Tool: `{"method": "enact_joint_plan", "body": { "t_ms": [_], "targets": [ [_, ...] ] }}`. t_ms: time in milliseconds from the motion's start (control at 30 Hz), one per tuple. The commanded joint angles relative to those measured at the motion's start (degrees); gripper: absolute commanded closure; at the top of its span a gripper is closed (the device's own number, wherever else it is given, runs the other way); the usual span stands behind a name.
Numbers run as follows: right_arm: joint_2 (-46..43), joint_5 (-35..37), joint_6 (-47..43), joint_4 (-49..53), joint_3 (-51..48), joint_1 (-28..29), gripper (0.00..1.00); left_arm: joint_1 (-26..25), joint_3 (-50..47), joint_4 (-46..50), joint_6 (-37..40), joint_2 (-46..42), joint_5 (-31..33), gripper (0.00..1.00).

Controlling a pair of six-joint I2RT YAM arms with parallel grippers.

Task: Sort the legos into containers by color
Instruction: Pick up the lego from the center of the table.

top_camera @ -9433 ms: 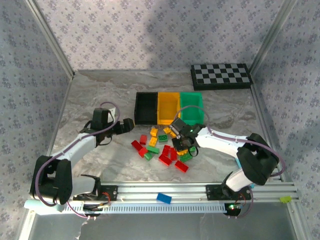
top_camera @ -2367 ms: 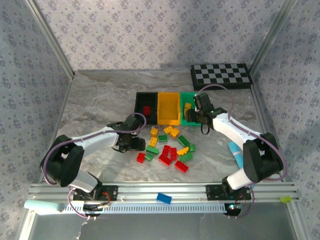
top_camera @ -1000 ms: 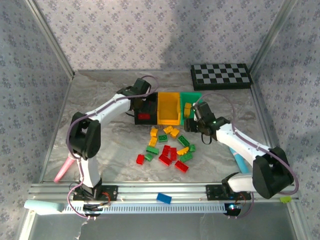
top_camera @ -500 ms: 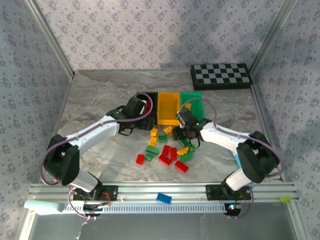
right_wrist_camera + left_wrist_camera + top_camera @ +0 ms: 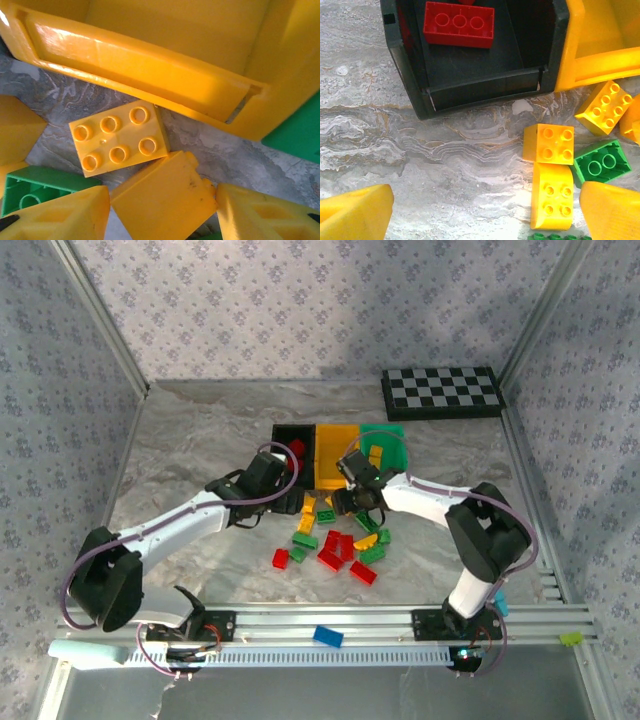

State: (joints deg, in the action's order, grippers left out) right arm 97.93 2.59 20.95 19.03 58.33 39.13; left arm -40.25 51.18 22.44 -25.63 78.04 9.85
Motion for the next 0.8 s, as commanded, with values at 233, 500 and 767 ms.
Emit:
{"method": "enact_joint_plan", "body": {
  "t_ms": [233,500,767],
  "targets": [
    [1.8,1.2,-1.1,1.5,1.1,0.3,0.49,-0.3,0.7,-1.2,-0.9,0.5,0.2,0.04],
    [-0.9,1.7,-1.6,2.1,0.9,0.9,0.59,-0.3,1.0,-0.8,-0.8,0.5,0.1,0.04],
    [-11.7,3.1,-2.1,3.3,1.1,-3.1,0.59,-1.0,0.1,-2.6,-0.2,0.0,-2.1,0.04]
  ]
}}
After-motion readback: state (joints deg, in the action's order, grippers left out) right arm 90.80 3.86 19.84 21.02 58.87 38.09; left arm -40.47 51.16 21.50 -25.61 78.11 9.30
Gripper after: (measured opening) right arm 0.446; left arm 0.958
